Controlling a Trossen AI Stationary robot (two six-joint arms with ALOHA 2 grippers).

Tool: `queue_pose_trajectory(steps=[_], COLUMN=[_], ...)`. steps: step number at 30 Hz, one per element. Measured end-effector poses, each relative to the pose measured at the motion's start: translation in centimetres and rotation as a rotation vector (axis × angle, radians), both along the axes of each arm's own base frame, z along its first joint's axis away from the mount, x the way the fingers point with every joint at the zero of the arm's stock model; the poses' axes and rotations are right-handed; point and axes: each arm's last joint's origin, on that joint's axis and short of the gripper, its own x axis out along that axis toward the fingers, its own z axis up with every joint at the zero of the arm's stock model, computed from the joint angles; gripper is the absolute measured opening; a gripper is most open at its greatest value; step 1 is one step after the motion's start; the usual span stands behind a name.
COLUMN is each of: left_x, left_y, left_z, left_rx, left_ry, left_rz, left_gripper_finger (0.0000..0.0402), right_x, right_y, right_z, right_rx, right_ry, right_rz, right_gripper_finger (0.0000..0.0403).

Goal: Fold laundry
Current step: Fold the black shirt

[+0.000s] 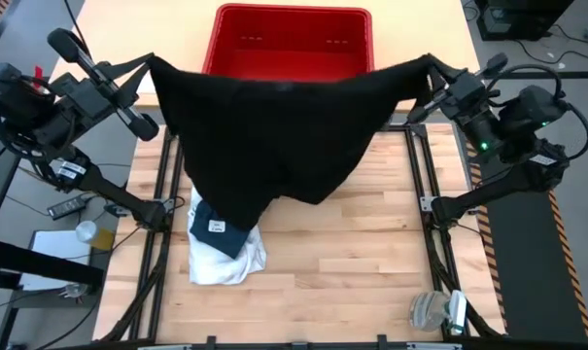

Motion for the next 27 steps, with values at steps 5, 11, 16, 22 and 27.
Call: queue_pose_trajectory(steps=[5,11,16,22,27], left_x=[0.6,1.1,1.2,1.2,1.3], left_y=[-0.1,0.0,0.3,0.7,1.1], left_z=[-0.1,-0.6,-0.6,-0.7,-0.9], left_rx=[0.025,0.041,0.019,-0.061,-0.096], left_ry=[0.012,0.060,0.032,-0.026,-0.028], left_rz=[-0.032,-0.049,-0.068,-0.085,-0.057], left_gripper_finger=[0.0002,0.0001,0.0001,0.0000,0.0000], right_x=[0.1,1.6,3.1,3.6,3.5], right_y=[0.7,2.9,3.8,2.8,1.5], right_z=[-0.4,-1.5,-0.2,2.1,3.4], right_rx=[0.093,0.169,0.060,0.053,0.142], right_ry=[-0.036,0.011,-0.119,-0.131,0.020], right_rz=[0.437,1.211,1.498,1.214,0.925], right_gripper_finger=[0.0010,0.0014,0.0011,0.0010,0.0010])
